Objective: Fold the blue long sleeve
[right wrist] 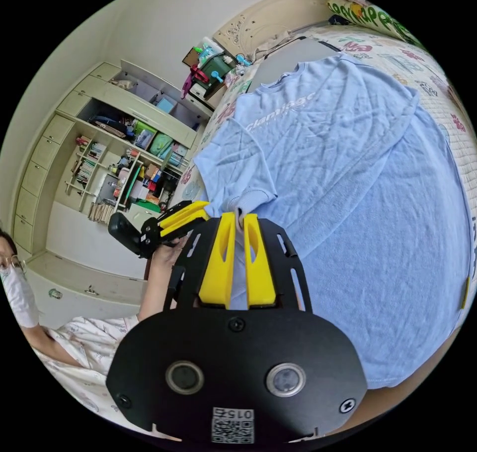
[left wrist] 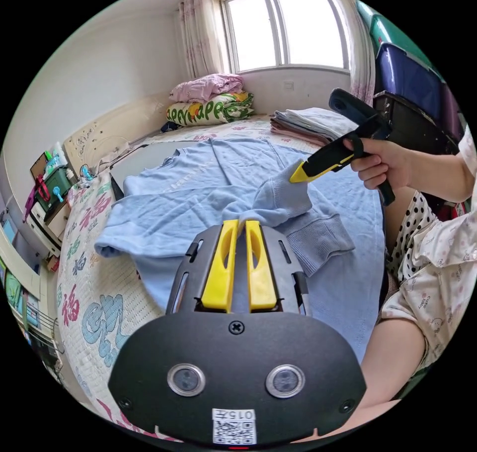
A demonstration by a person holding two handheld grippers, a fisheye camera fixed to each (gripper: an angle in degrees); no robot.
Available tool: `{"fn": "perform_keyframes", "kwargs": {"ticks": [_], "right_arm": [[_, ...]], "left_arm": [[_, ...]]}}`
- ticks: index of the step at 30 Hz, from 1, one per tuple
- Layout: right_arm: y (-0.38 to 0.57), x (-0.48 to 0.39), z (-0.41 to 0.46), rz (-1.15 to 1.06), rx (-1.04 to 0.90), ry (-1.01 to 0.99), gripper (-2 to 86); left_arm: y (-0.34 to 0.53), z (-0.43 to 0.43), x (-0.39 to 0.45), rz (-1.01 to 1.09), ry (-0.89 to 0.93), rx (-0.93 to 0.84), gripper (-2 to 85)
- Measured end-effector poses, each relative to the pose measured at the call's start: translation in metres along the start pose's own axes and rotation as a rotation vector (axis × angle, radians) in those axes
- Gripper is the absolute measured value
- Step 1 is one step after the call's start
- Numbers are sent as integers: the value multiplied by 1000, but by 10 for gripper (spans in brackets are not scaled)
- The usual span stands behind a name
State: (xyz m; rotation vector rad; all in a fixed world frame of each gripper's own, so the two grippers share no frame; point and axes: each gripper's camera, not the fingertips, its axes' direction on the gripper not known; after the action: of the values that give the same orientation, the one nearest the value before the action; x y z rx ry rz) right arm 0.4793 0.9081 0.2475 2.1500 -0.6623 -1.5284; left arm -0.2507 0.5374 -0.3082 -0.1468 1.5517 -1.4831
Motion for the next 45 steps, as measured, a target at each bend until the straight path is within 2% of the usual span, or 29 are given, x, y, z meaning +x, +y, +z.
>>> {"fn": "perform_keyframes", "kwargs": {"ticks": [4, 7, 11, 18, 27, 32, 36, 40, 45], "right_arm": [[2, -22, -51, -17, 96, -22, 18], [5, -33, -87, -26, 149, 4, 14], [10, -43, -124, -4, 213, 32, 11], [20, -54, -143, 30, 237, 12, 9], [25, -62, -165, 72, 276, 75, 9], [20, -67, -161, 70, 273, 71, 8], [20, -75, -156, 57, 257, 57, 9], [27, -91, -153, 29, 201, 25, 13], [23, -97, -137, 2, 31, 169, 31]], "left_arm": [[20, -23, -30, -55, 61, 131, 65], [44, -43, -55, -144, -70, 183, 73], [74, -36, -108, -360, -252, 79, 78], [96, -11, -168, -535, -229, 2, 77], [89, 22, -190, -523, -280, -93, 84], [69, 45, -191, -423, -404, -123, 91], [54, 75, -202, -384, -428, -199, 95], [64, 89, -205, -409, -416, -180, 94], [61, 99, -199, -361, -391, -201, 80]]}}
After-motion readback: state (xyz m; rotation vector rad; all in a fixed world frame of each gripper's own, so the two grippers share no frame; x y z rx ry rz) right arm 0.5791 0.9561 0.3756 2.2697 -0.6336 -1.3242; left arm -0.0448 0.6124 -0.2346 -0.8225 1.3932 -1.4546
